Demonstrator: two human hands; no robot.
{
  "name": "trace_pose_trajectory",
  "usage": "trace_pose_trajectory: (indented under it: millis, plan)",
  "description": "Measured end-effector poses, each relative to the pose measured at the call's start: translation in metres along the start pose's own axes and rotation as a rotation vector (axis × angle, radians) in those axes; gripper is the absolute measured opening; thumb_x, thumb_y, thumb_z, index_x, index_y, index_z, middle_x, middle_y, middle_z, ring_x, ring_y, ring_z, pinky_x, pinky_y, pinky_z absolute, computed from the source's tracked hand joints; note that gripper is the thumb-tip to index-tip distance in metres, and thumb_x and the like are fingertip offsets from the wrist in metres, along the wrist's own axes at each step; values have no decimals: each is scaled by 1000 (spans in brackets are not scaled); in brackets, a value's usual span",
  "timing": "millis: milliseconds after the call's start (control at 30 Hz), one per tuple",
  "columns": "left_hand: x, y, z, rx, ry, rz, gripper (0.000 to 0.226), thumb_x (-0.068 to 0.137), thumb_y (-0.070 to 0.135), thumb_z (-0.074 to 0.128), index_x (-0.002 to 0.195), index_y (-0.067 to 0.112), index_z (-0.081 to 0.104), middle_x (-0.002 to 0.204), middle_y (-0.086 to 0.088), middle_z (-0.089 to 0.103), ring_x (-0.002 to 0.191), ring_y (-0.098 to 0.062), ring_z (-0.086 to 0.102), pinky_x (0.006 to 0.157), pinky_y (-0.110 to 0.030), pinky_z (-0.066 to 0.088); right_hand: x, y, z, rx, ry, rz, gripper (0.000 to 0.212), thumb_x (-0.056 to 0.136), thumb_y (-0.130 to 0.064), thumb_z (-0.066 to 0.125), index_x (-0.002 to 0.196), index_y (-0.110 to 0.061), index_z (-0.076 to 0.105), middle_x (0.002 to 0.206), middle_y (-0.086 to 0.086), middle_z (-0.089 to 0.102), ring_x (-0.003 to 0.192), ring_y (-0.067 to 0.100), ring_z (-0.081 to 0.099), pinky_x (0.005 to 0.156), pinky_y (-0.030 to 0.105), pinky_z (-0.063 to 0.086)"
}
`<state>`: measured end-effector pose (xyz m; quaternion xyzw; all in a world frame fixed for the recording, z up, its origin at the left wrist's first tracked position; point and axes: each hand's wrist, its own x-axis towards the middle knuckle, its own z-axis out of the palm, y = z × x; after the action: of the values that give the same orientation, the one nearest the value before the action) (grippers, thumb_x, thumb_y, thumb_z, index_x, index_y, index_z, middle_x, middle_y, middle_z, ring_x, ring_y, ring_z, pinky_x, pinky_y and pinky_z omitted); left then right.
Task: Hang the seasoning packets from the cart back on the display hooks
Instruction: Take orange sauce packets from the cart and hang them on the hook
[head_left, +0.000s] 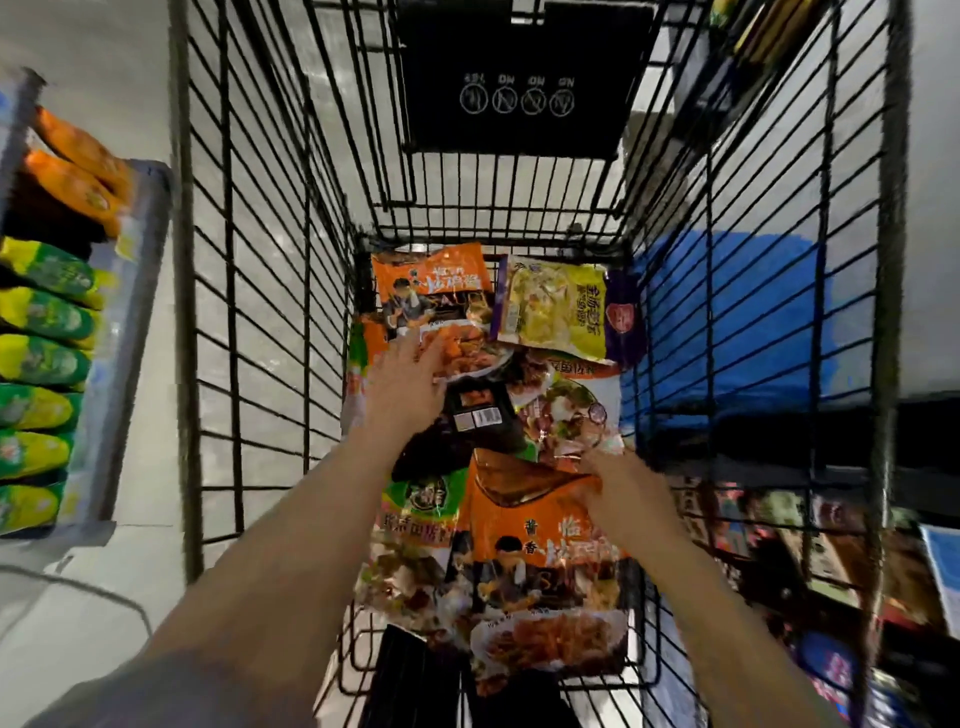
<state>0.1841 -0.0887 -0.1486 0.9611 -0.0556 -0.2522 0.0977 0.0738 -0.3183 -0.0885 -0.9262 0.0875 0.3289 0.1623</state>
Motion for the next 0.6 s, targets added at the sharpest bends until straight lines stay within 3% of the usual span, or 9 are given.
trace_pose_trajectory:
  millis: [67,133,267,367,400,467,600]
  plan:
    - [23,-12,16,-60,-157,-2,67,92,48,45,148,23,16,157,-12,4,141,-35,15,111,-48,26,-4,1,1,20,21,-33,13,89,-30,55,100,-28,61,99,4,64,102,29,54,80,37,46]
    - [23,-18,35,-14,-295,-39,79,86,66,40,148,32,4,157,-4,-12,144,-29,-5,112,-53,13,-6,2,0,15,26,-48,8,89,-29,54,94,-27,60,92,2,62,98,26,53,77,36,44]
    - [0,-17,64,161,-221,17,85,82,75,28,146,35,-12,154,-5,-24,141,-25,-22,113,-52,1,-4,4,0,40,18,-61,5,91,-28,53,87,-30,54,78,-10,44,98,21,51,73,32,36]
    - [-3,-22,72,167,-237,21,77,84,73,17,146,35,-11,154,-6,-22,141,-26,-22,116,-48,7,-7,6,2,58,-22,-46,9,92,-29,52,85,-33,48,83,-9,50,102,23,50,84,39,42]
    - [-4,-22,72,190,-249,30,76,85,72,16,145,36,-12,155,-6,-21,141,-26,-22,117,-47,7,-10,6,3,49,-13,-43,3,92,-30,52,91,-33,51,91,-8,56,105,22,49,87,40,41]
    - [-7,-21,74,216,-245,48,72,88,68,17,146,36,-11,155,-6,-19,142,-26,-19,117,-46,8,-16,6,5,32,-5,-23,13,92,-31,51,104,-31,55,107,-10,60,109,20,48,91,40,40]
    - [-8,-21,65,200,-102,50,58,99,36,33,149,29,4,158,-4,0,144,-25,1,115,-41,14,-21,5,9,19,31,-20,15,93,-33,50,106,-30,57,106,-9,61,105,17,49,92,39,39]
